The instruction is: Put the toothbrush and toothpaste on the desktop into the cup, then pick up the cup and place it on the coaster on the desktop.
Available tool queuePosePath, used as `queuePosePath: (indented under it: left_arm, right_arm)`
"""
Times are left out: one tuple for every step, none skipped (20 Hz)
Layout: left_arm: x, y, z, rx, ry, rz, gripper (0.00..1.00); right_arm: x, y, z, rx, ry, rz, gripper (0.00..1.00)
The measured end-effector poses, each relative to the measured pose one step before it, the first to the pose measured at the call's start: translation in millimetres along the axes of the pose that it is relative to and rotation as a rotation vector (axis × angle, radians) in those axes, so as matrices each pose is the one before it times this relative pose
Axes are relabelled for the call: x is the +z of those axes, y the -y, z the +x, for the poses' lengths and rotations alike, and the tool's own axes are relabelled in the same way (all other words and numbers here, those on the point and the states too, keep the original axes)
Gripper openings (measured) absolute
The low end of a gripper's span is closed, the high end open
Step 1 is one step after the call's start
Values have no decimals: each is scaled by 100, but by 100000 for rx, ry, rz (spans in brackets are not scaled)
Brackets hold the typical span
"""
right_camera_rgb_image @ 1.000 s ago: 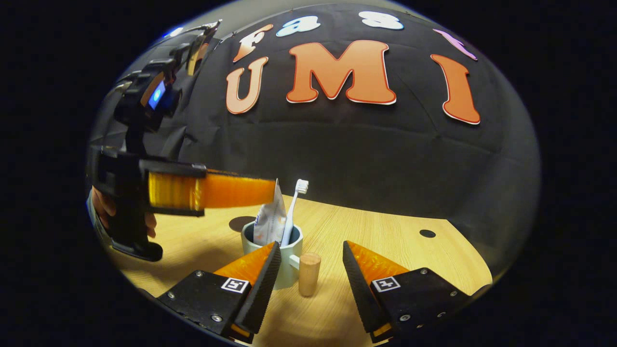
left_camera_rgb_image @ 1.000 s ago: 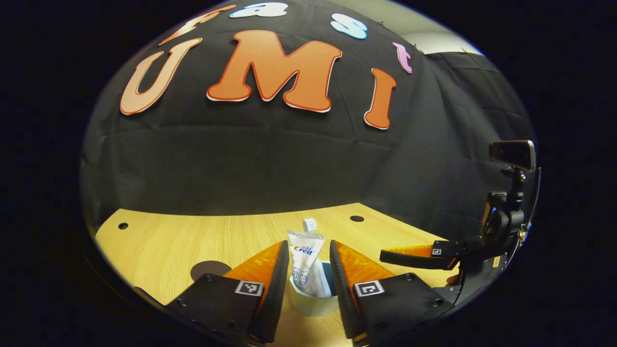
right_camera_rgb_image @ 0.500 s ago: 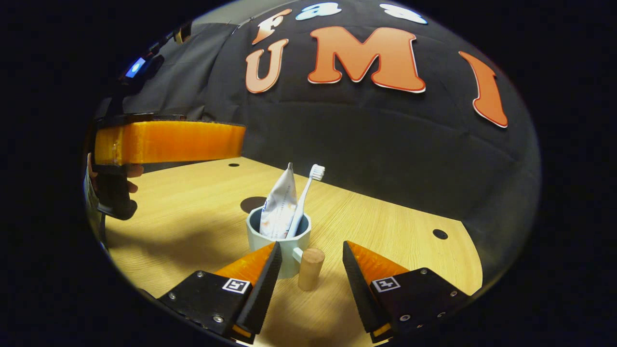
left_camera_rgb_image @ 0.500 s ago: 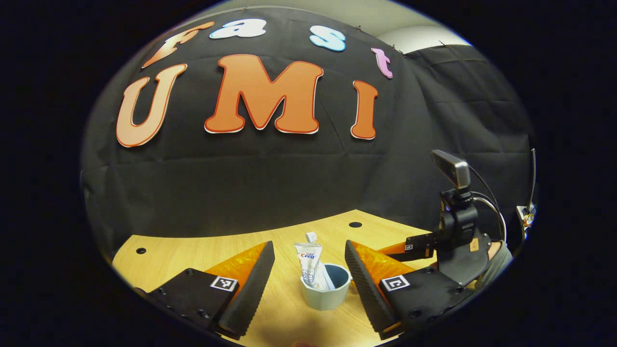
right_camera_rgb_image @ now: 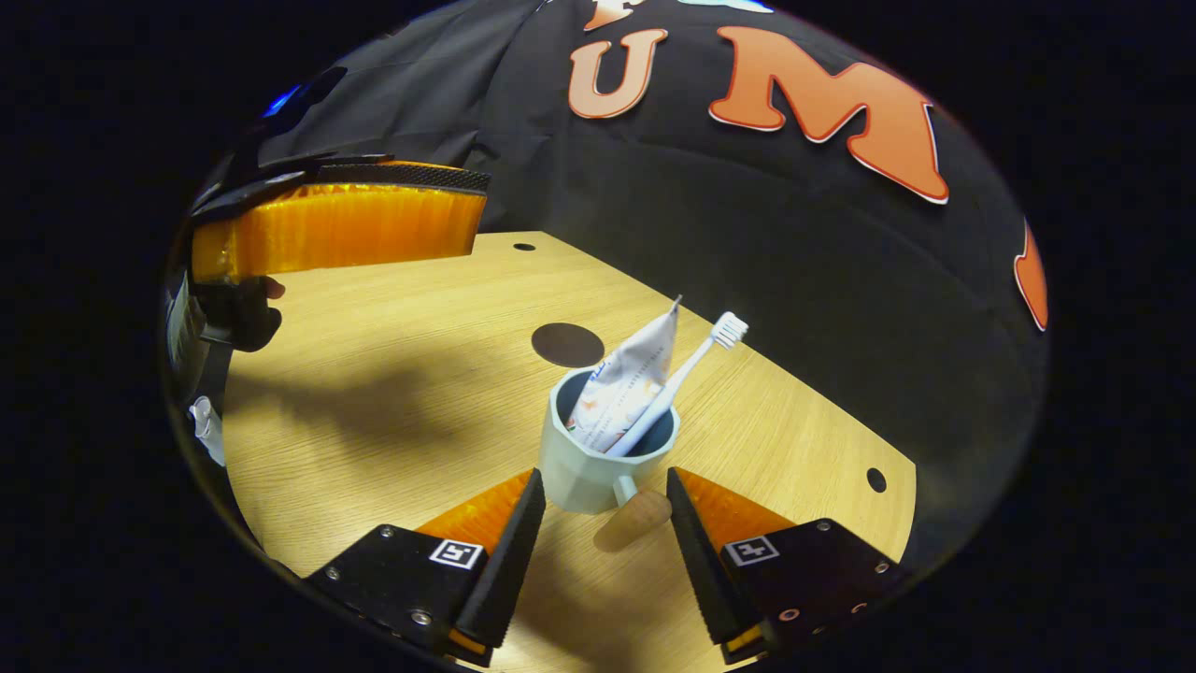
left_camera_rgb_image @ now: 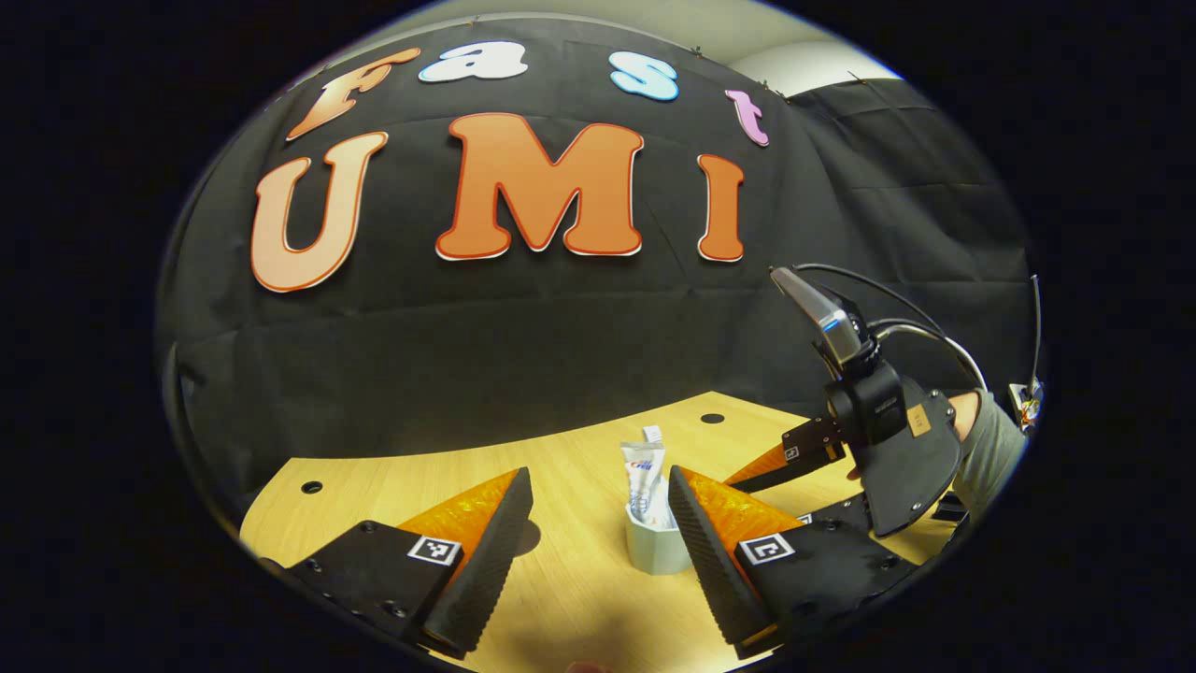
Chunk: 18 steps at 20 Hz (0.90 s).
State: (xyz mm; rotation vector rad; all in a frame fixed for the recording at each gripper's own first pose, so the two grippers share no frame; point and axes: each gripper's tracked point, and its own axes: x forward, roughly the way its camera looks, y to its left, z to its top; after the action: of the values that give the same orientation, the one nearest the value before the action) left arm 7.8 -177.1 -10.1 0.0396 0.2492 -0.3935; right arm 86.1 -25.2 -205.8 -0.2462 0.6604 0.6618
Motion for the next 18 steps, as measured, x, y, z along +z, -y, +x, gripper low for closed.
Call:
queuePosePath:
  left_arm:
    - [-195, -608, -347, 666, -421, -413, 92]
    - [-190, -377, -385, 634, -272, -447, 92]
    - [-139, -414, -368, 564, -201, -415, 92]
    - [-212, -497, -564, 645, 61, -361, 93]
    - [8, -373, -478, 360, 136, -267, 93]
    - [-39, -377, -435, 400, 289, -204, 93]
    - [-71, -550, -405, 556, 139, -411, 93]
    - [-504, -235, -231, 447, 8, -566, 92]
    - [224, -448, -716, 351, 82, -1014, 92]
    - [-256, -343, -392, 129, -234, -881, 92]
    - [-185, -453, -424, 349, -17, -825, 92]
    - [-262, -489, -238, 599, -162, -666, 92]
    - [-98, -459, -267, 694, -230, -760, 92]
    - [-344, -339, -306, 478, -567, -944, 92]
    - [-228, -311, -225, 261, -309, -1129, 92]
    - [-255, -236, -140, 203, -362, -1083, 92]
    - [-228, -271, -207, 497, -457, -888, 92]
    - [-343, -185, -298, 374, -442, -843, 92]
  right_arm:
    - [-207, 101, 264, 1241, -1929, -440, 77]
    - [-227, 397, 340, 295, -3591, -157, 75]
    - [-433, 560, 265, -533, -4898, -514, 74]
    - [-363, 570, 320, -976, -4533, -1442, 71]
    - [-297, 71, 507, -636, -4397, -1637, 66]
    - [148, -100, 392, 98, -2970, -1472, 64]
    - [380, -362, 327, 536, -2045, -530, 66]
    - [-39, 205, 306, -754, -2588, -975, 65]
    - [-102, 355, -501, -446, -2526, -236, 63]
    - [8, -18, -213, 1061, -2275, 562, 60]
    - [-78, -44, 258, 1011, -1841, 560, 54]
    - [-77, -16, 30, 924, -1697, 398, 53]
    - [-140, -59, 1, 921, -1680, 261, 52]
    - [-209, -20, 86, 637, -1995, -77, 48]
    - [-231, -44, 48, 503, -2765, 832, 42]
    - [-209, -88, 147, 549, -2752, 920, 39]
    - [-186, -170, -177, 570, -2119, 1249, 37]
    - [148, 30, -143, 73, -473, 989, 35]
